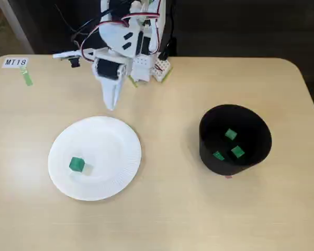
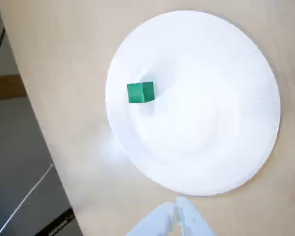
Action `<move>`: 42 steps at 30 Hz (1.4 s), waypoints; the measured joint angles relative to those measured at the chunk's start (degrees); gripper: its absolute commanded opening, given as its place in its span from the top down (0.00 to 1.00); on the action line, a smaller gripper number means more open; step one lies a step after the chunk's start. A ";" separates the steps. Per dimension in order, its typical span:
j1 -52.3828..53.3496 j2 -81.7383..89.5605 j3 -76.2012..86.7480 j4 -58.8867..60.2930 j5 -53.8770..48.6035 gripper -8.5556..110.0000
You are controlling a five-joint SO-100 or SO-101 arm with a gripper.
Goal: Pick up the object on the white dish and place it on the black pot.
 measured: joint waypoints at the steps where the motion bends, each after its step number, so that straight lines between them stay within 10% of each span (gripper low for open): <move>1: 0.53 -2.99 -1.93 0.18 0.00 0.93; 42: 7.73 -63.54 -52.82 12.66 -8.26 0.72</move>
